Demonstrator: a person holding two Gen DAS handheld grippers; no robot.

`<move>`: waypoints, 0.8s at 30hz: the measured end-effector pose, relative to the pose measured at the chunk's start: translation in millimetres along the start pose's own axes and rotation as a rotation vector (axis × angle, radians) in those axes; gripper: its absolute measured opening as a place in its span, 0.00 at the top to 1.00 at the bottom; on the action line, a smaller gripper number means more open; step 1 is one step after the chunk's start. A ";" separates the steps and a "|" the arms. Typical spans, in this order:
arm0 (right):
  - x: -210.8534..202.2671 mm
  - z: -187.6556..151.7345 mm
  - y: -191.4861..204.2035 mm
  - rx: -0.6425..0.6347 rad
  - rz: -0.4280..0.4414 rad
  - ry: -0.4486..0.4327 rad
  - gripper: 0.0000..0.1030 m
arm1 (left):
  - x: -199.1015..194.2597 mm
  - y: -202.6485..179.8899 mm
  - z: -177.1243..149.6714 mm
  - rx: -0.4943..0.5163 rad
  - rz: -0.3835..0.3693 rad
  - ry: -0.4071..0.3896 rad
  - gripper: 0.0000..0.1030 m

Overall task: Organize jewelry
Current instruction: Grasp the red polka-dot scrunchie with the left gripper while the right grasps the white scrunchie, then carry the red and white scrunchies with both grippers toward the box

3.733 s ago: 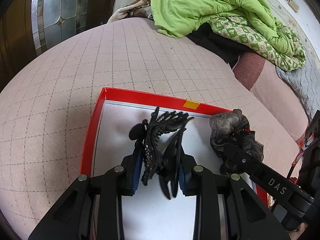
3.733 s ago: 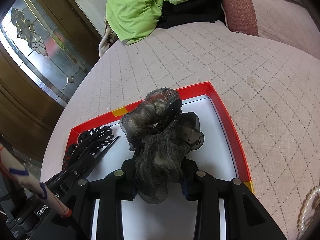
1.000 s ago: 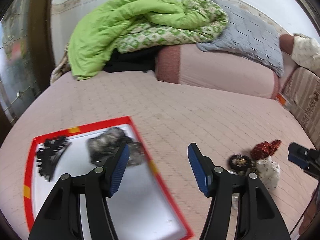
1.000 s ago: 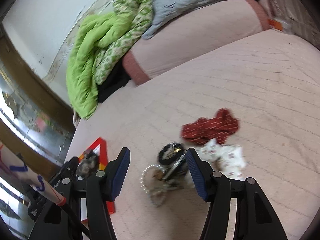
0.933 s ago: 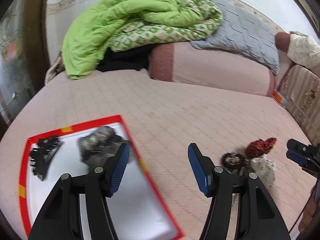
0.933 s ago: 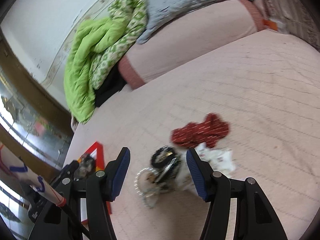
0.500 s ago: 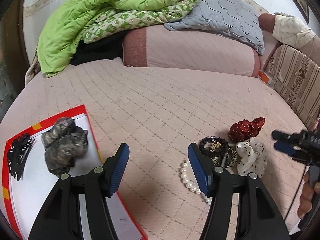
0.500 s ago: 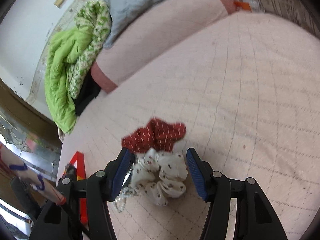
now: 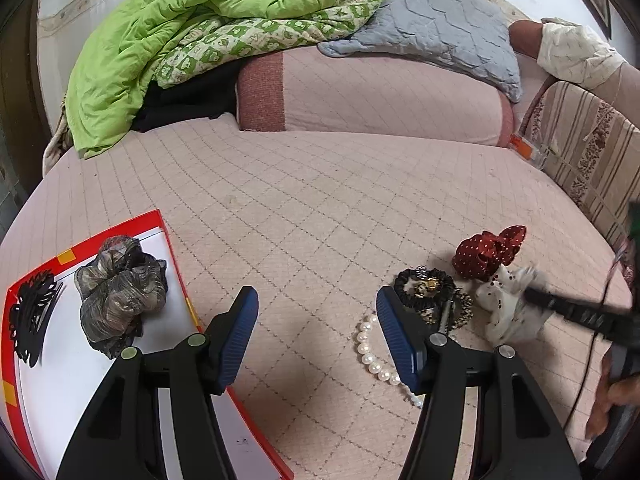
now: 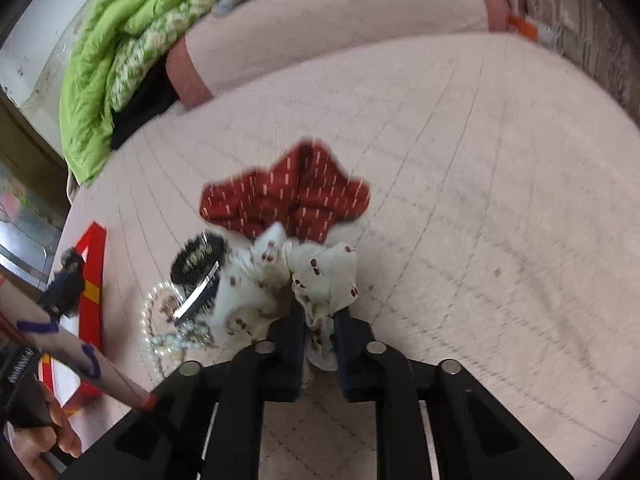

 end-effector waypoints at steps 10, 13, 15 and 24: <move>-66.4 24.6 -37.8 0.162 0.130 -0.279 0.88 | -3.0 -53.4 -3.5 0.053 -0.175 0.004 0.29; -72.7 27.9 -38.2 0.164 0.133 -0.307 0.88 | -0.2 -81.1 1.1 0.085 -0.205 0.007 0.24; -75.8 29.2 -41.8 0.175 0.133 -0.320 0.88 | 3.9 -94.4 5.9 0.105 -0.206 0.006 0.23; -77.5 33.7 -80.0 0.293 0.169 -0.310 0.88 | 53.2 -164.6 11.8 0.311 -0.172 0.148 0.22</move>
Point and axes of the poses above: each gripper's, at about its wrist camera, not at the fingertips, and x roughly the way its jaws point, y to its left, z to its top, the point moved 5 cm from there along x, roughly the way its jaws point, and after that the axes turned 6 degrees about y, right-handed, at the moved point
